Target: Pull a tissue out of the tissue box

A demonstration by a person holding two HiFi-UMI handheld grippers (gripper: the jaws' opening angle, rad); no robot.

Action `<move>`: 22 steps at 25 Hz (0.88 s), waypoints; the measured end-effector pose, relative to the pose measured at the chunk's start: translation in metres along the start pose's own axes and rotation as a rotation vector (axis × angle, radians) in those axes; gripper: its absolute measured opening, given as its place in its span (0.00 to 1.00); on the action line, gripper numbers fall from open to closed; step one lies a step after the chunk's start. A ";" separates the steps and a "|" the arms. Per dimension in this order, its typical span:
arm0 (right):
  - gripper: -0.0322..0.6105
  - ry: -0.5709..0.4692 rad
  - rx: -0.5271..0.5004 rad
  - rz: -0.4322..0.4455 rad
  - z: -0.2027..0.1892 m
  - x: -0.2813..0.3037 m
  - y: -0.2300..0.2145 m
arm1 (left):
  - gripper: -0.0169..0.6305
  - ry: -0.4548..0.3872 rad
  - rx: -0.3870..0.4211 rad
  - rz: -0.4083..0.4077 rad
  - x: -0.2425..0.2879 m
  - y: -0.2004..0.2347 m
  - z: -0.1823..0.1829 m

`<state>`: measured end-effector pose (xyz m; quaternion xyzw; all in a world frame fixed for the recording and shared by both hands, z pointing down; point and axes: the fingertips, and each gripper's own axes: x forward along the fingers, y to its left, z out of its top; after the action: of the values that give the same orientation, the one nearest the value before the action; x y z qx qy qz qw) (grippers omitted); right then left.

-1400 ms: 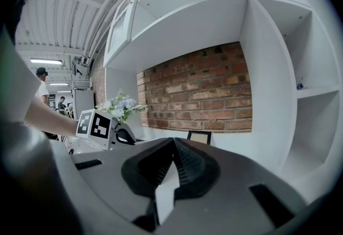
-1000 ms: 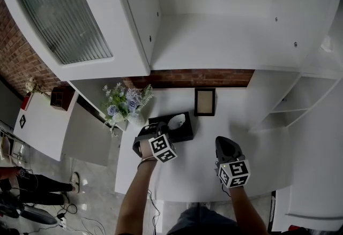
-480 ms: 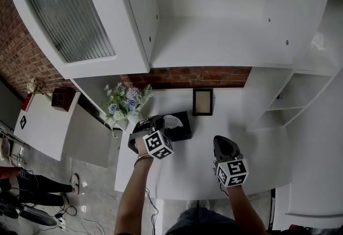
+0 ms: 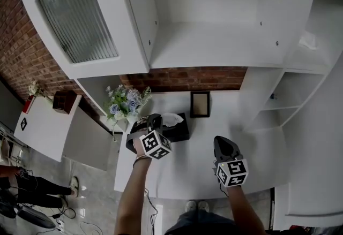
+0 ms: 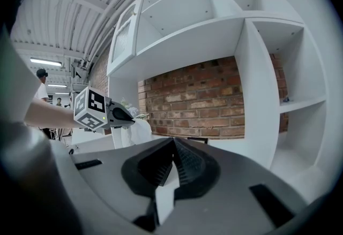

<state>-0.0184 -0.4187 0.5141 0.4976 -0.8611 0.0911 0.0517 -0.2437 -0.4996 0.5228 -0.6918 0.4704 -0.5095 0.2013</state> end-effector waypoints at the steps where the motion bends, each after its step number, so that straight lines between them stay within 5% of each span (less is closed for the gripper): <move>1: 0.05 -0.003 0.000 -0.002 0.001 -0.002 0.000 | 0.04 -0.011 -0.020 0.007 -0.004 0.001 0.002; 8: 0.05 -0.044 -0.006 -0.019 0.014 -0.016 -0.004 | 0.04 -0.177 -0.267 0.074 -0.052 0.011 0.034; 14: 0.05 -0.085 -0.020 -0.039 0.031 -0.028 -0.005 | 0.04 -0.364 -0.602 0.101 -0.096 0.012 0.064; 22: 0.05 -0.138 -0.047 -0.055 0.047 -0.045 -0.007 | 0.04 -0.446 -0.812 0.093 -0.124 -0.008 0.081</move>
<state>0.0099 -0.3936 0.4606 0.5246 -0.8506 0.0349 0.0066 -0.1724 -0.4055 0.4327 -0.7856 0.6074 -0.1132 0.0330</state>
